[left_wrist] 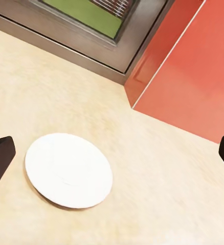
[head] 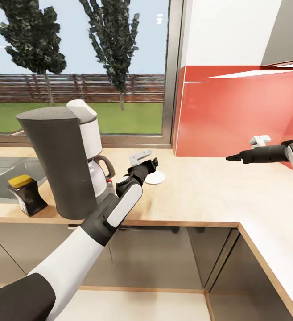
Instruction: Set up a coffee station on the kitchen countertop: keep the coffee maker on the countertop, move the bottle of coffee from the kitchen shelf to the counter next to the coffee maker, place a paper coffee filter on top of the coffee maker, put the saucer next to the coffee maker with the coffee cup on the saucer, and place the electric kettle next to the coffee maker.
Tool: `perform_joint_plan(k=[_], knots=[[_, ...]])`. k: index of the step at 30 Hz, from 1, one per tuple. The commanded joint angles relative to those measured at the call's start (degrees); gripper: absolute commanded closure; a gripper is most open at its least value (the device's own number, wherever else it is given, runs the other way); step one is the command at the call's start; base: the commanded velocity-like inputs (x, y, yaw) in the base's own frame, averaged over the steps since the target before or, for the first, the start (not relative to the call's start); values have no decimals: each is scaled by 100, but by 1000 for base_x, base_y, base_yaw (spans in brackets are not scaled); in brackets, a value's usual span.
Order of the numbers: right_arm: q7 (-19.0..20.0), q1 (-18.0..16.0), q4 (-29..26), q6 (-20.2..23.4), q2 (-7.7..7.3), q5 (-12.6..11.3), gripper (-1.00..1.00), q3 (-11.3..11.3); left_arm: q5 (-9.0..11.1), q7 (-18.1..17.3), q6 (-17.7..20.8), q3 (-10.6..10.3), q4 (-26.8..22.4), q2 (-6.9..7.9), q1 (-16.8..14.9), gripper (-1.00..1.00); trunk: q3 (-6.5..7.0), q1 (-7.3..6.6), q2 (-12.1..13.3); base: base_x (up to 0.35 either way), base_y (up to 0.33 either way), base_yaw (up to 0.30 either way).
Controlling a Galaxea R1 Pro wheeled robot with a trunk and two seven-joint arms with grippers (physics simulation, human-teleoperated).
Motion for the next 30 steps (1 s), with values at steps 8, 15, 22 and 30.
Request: perform_joint_plan(k=[8,15,22,30], knots=[[64,-3,-5,18,5,59,-100,13,24,31,21,-5,-9,0,-6,-100,-6,1,-3,81,61,0],[64,12,-5,18,5,59,-100,9,24,31,18,-5,-21,0,-6,-100,-6,1,-3,116,69,0],[57,26,-2,18,5,59,-100,8,24,27,22,-5,-21,0,-6,-100,-6,1,-3,126,38,0],[55,31,-2,15,5,59,-100,8,24,25,23,-9,-25,0,-6,-100,-6,1,-3,167,-33,0]])
